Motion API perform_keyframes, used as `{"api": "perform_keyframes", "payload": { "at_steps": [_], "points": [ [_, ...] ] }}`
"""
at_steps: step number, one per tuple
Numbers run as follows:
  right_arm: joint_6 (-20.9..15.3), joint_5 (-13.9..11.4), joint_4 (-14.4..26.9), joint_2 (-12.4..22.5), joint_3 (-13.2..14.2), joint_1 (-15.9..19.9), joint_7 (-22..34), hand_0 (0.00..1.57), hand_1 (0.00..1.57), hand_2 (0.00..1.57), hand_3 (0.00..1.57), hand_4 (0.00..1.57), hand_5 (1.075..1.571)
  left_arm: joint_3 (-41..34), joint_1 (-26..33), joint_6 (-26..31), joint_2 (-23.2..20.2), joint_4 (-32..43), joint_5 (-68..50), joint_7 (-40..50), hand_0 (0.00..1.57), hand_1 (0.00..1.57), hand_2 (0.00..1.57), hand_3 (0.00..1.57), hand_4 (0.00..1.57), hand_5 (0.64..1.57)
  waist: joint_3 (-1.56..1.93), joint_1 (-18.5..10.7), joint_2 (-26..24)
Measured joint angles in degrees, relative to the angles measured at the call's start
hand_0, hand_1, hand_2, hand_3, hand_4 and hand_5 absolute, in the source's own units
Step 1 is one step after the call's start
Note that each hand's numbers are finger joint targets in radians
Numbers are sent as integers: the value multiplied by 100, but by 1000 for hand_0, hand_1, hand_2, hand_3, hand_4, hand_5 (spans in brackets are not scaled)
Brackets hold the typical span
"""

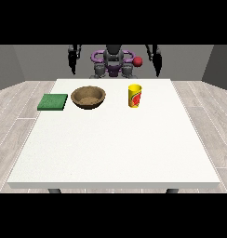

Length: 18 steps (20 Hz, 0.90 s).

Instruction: Pick the cup and pour the ball into the bowl, then pick the bowl and place it on the pad

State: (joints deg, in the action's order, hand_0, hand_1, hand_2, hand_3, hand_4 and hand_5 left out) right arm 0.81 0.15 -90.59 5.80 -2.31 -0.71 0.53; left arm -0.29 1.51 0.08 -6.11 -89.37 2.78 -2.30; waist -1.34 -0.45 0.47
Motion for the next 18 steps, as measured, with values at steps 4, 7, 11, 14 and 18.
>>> {"api": "perform_keyframes", "payload": {
  "at_steps": [4, 7, 11, 14, 18],
  "points": [
    [8, 23, -286, 108, 44, 31, 206, 0, 0, 0, 0, 616, 1559, -32, -3, 25, -93, -259, -35, 219, 0, 0, 0, 0, 0, 1535, 61, -4, -706],
    [1, 163, -461, 129, 145, 37, 415, 0, 0, 0, 0, 607, 1561, 87, -32, -47, 5, -465, -211, 584, 0, 0, 0, 0, 0, 1537, 96, 88, -1143],
    [29, 627, -571, 184, 511, 46, 841, 0, 0, 0, 0, 582, 1562, 875, -118, -777, 379, -913, -542, 1460, 0, 0, 0, 0, 0, 1537, 126, 234, -1457],
    [11, 803, -780, 216, 664, -1, 1074, 0, 0, 0, 0, 539, 1563, 1264, -254, -1283, 498, -1323, -513, 2010, 0, 0, 0, 0, 0, 1532, 131, 244, -1463],
    [149, 982, -899, 271, 889, -78, 882, 0, 0, 0, 0, 483, 1558, 1319, -453, -1463, 545, -1751, -442, 2278, 0, 0, 0, 0, 0, 1524, 135, 194, -1113]
  ]
}}
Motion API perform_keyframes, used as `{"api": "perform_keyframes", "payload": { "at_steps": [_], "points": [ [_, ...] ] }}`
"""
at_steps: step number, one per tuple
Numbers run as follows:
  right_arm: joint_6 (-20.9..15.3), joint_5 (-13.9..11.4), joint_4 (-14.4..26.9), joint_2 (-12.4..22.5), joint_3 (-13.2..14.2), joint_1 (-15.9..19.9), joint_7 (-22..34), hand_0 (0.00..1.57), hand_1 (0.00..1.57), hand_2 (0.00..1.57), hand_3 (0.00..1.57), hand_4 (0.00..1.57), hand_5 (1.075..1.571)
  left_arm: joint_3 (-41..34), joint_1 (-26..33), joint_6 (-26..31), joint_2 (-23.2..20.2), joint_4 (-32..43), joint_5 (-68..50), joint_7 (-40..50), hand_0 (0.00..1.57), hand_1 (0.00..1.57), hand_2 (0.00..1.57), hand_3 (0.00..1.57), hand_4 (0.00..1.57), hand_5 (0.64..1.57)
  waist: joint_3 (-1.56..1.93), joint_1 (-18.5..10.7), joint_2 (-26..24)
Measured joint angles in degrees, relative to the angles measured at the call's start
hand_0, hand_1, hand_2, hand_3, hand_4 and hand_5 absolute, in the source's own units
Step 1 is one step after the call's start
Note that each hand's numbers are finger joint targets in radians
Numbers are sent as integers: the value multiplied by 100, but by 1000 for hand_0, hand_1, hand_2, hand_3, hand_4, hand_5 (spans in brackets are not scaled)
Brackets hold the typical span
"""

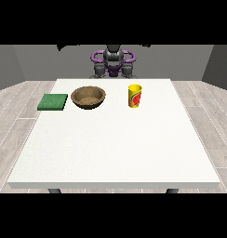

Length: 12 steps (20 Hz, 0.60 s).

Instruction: Pick the cup and pour the ball into the bowl, then pick the bowl and place it on the pad

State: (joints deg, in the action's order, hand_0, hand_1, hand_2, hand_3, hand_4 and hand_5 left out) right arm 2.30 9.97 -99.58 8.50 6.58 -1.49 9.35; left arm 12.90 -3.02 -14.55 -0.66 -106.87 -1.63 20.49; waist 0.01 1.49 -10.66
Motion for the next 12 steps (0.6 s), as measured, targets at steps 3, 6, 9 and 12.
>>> {"api": "perform_keyframes", "payload": {
  "at_steps": [3, 6, 9, 12],
  "points": [
    [64, 137, -12, 66, 198, 143, -77, 0, 0, 0, 0, 374, 1563, -114, -74, 104, -37, -41, -18, -203, 0, 0, 0, 0, 0, 1519, 1, -15, 343],
    [131, 129, 31, 75, 218, 320, -298, 0, 0, 0, 0, 309, 1566, -367, -362, 158, -64, 253, 3, -670, 0, 0, 0, 0, 0, 1510, -2, 73, 789],
    [164, 44, 140, 40, 191, 550, -634, 0, 0, 0, 0, 275, 1569, -598, -710, 201, -97, 630, 57, -1192, 0, 0, 0, 0, 0, 1493, -1, 128, 1248],
    [220, 18, 336, 75, 247, 738, -861, 0, 0, 0, 0, 216, 1570, -821, -956, 304, -192, 1036, 86, -1667, 0, 0, 0, 0, 0, 1480, -2, 138, 1542]
  ]
}}
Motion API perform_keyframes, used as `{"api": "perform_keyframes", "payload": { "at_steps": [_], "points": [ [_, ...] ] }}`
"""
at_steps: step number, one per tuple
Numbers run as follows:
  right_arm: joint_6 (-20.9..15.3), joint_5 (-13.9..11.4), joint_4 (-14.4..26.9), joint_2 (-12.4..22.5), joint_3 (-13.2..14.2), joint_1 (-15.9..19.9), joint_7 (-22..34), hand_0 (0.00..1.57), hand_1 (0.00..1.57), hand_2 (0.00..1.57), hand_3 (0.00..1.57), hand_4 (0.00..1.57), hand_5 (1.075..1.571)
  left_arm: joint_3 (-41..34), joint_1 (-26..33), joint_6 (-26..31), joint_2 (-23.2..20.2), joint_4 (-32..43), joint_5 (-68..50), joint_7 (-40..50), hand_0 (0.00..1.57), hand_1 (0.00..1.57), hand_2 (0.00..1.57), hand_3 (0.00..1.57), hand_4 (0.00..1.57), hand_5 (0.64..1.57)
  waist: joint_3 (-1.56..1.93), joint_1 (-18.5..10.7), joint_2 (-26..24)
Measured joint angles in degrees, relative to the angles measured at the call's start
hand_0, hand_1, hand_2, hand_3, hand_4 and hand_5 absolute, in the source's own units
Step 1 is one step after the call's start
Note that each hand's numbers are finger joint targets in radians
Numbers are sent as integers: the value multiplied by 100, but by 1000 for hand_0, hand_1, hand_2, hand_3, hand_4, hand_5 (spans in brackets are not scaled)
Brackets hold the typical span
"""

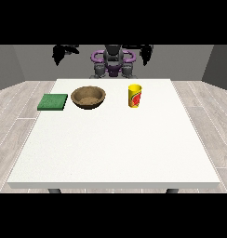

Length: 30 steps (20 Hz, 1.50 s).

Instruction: Pick the cup and pour the ball into the bowl, then pick the bowl and place it on the pad

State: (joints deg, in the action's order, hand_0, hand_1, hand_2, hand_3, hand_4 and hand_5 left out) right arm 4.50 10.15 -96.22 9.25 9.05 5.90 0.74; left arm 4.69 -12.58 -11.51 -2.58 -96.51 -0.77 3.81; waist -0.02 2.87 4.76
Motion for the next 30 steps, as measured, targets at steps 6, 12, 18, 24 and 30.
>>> {"api": "perform_keyframes", "payload": {
  "at_steps": [6, 12, 18, 24, 30],
  "points": [
    [111, 25, 344, 131, 181, 380, -377, 0, 0, 0, 0, 168, 1571, -574, -503, 234, -249, 955, -103, -886, 0, 0, 0, 0, 0, 1467, 1, 86, 495],
    [113, 15, 586, 220, 279, 710, -513, 0, 0, 0, 0, 183, 1571, -782, -657, 299, -102, 2155, -82, -2081, 0, 0, 0, 0, 0, 1481, 0, 132, 722],
    [221, 153, 723, 368, 386, 917, -410, 0, 0, 0, 0, 182, 1571, -1071, -968, 322, -109, 3390, -89, -2881, 0, 0, 0, 0, 0, 1449, -1, 250, 712],
    [500, 358, 801, 650, 574, 1024, -393, 0, 0, 0, 0, 0, 1571, -1379, -1358, 165, -70, 4327, -150, -3563, 594, 594, 367, 0, 198, 1511, -1, 493, 893],
    [799, 706, 640, 1001, 816, 1141, -214, 0, 0, 0, 191, 0, 1571, -1577, -1412, -669, -255, 4944, 264, -4185, 1299, 1299, 1571, 1571, 1133, 1552, 2, 849, 1094]
  ]
}}
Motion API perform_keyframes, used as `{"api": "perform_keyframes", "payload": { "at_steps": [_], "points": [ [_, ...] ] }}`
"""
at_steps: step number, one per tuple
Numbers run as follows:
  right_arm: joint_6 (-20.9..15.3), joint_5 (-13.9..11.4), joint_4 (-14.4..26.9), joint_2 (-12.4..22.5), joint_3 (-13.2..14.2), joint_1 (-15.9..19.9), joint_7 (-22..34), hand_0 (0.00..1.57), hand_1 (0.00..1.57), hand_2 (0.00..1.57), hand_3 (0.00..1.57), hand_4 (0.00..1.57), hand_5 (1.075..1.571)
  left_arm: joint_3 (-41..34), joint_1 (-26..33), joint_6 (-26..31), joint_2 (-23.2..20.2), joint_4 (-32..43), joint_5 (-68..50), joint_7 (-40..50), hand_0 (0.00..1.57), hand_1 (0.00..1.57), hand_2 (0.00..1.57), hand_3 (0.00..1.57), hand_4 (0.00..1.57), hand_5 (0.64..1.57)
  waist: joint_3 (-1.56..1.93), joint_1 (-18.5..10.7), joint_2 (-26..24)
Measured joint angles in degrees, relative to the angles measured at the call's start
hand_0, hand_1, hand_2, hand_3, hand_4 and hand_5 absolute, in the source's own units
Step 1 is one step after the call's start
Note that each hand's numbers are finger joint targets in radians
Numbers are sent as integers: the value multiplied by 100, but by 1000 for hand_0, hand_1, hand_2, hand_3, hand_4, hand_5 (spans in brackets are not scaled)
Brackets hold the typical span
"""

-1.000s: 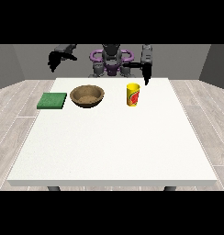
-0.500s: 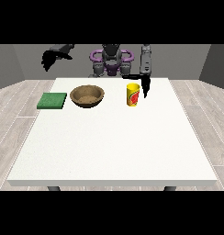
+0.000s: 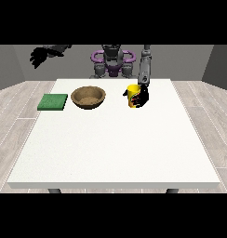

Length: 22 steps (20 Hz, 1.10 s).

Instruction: Pick the cup and pour the ball into the bowl, then pick the bowl and place it on the pad

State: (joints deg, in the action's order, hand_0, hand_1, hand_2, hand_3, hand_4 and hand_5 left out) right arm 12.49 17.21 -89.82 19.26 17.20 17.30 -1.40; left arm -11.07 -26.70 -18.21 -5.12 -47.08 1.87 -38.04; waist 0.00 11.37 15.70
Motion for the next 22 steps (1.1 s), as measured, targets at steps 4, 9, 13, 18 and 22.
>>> {"api": "perform_keyframes", "payload": {
  "at_steps": [4, 9, 13, 18, 22],
  "points": [
    [110, 146, 181, 151, 129, -1, 162, 0, 0, 0, 169, 45, 1570, 182, -73, -615, -35, 208, 459, 142, 1290, 1290, 1571, 1571, 1164, 1548, 6, -21, -261],
    [161, 223, 644, 232, 129, 97, 480, 0, 0, 0, 221, 223, 1569, 923, -415, -1553, 18, 235, 1571, 1135, 1296, 1296, 1571, 1571, 1186, 1539, 16, -97, -983],
    [189, 241, 1082, 264, 160, 116, 607, 0, 0, 0, 237, 292, 1566, 1649, -945, -2006, 216, 386, 2601, 2265, 1331, 1331, 1571, 1571, 1153, 1551, 27, -217, -1518],
    [236, 248, 1477, 252, 154, 186, 638, 0, 0, 0, 0, 392, 1569, 2595, -1570, -2223, 408, 889, 3862, 3752, 1315, 1315, 1571, 1571, 1136, 1556, 27, -239, -1876],
    [289, 280, 1776, 268, 168, 327, 646, 0, 0, 0, 0, 420, 1570, 3380, -1815, -2157, 472, 967, 4437, 4874, 1303, 1303, 1571, 1571, 1122, 1559, 14, -247, -2013]
  ]
}}
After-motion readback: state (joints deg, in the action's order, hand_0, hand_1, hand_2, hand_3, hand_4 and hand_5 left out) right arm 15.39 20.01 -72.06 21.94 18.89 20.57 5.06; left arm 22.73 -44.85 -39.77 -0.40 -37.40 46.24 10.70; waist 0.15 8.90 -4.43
